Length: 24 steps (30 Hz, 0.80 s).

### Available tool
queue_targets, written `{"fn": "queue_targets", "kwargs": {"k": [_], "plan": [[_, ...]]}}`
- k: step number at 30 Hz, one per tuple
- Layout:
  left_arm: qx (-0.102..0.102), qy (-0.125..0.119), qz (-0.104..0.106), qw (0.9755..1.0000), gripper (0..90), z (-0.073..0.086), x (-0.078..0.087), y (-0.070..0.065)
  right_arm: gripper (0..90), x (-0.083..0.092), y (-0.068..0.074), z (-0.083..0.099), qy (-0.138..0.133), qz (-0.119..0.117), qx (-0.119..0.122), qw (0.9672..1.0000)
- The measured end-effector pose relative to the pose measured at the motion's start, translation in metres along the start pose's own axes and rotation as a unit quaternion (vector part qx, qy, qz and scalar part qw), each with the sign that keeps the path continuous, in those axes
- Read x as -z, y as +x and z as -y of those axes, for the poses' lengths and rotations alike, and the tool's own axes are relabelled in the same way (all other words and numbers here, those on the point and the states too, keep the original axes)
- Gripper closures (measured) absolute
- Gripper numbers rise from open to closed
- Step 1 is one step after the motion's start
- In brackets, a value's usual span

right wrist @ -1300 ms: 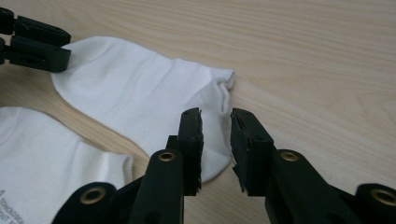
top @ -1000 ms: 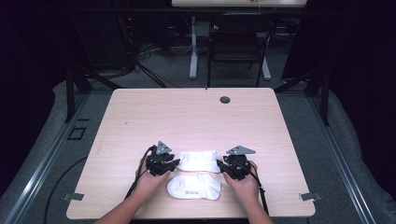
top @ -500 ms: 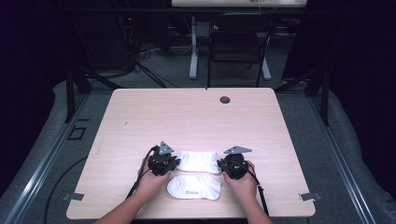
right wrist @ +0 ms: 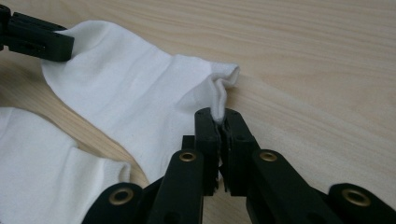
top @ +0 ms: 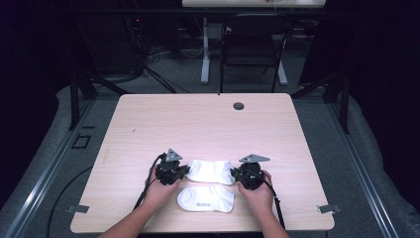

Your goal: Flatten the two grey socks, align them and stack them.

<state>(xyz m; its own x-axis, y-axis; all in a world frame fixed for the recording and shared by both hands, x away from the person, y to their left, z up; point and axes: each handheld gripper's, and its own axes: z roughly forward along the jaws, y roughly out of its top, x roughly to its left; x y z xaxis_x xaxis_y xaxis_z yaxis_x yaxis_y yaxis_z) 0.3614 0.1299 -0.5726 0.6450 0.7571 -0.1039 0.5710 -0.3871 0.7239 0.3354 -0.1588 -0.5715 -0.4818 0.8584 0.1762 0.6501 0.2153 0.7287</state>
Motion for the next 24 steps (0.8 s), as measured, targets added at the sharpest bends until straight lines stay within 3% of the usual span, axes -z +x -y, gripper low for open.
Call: {"fn": "queue_targets", "kwargs": {"k": [19,24], "plan": [[0.007,-0.029,0.008,0.9995,87.3,-0.006,0.026,0.002,86.5,0.016,0.019,-0.012,-0.027,-0.024,0.013,0.9993],[-0.003,-0.035,0.015,0.9993,87.3,-0.006,0.036,-0.002,86.5,0.022,0.023,-0.014,-0.025,-0.030,0.014,0.9991]]}}
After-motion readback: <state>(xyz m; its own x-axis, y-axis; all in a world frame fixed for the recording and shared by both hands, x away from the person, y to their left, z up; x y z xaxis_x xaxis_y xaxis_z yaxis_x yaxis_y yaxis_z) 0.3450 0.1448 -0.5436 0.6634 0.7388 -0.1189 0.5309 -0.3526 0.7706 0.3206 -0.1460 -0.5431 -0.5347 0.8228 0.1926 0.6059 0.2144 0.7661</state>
